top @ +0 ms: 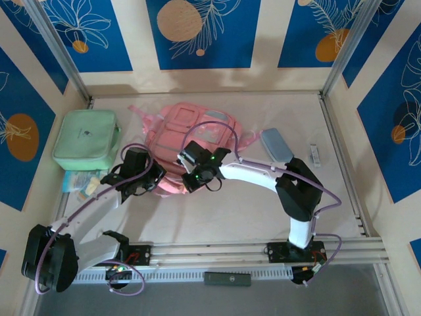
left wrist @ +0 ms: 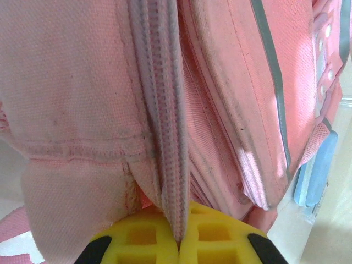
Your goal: Pack books, pencil case, and school supplies into a backpack
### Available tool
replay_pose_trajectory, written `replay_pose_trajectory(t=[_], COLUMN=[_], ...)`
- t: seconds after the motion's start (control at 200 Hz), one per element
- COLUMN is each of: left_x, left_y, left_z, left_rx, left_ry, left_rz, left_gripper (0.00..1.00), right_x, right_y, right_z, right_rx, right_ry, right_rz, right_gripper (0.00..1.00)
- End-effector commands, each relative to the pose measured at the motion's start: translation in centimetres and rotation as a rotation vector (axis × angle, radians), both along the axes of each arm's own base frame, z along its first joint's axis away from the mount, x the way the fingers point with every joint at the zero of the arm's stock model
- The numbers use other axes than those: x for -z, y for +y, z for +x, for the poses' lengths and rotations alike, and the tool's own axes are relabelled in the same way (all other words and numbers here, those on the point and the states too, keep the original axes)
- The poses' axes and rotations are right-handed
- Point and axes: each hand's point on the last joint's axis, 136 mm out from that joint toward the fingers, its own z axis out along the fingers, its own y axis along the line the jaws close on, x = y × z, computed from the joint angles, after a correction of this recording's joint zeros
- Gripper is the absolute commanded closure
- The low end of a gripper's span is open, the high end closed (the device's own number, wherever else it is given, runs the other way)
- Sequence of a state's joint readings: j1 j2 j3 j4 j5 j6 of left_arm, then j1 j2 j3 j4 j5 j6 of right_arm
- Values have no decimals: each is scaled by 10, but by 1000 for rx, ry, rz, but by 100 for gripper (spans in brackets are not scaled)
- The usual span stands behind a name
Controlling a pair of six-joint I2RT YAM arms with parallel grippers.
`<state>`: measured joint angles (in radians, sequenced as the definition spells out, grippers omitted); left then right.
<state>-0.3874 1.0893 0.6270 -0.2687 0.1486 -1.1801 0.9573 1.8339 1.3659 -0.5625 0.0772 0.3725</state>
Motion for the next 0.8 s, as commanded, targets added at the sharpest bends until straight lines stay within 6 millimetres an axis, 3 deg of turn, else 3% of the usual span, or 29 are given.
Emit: replay_pose_trajectory(t=[0.0,0.13,0.37,0.625,0.795], left_x=[-26,-27,-27,-21,-41], left_y=[-9,-2,20,29,58], left_z=[13,14,19,27,35], left_rx=[12,-7,-59,-72,-112], left_ry=[-101,-108,-111,-91,-128], left_rz=[-53,-30,-7,-21,17], left_gripper=[100,100,100,100,100], right_x=[-19,-33,-17,-28,3], right_y=[-5,-32,-92,-89,-149], right_z=[7,3,-4,-9,14], right_rx=[29,101,232,239,472], right_ry=[-42,-34,-9,-36,7], right_rz=[-3,-7,-125,-138,-189], right_gripper=[100,100,100,100,100])
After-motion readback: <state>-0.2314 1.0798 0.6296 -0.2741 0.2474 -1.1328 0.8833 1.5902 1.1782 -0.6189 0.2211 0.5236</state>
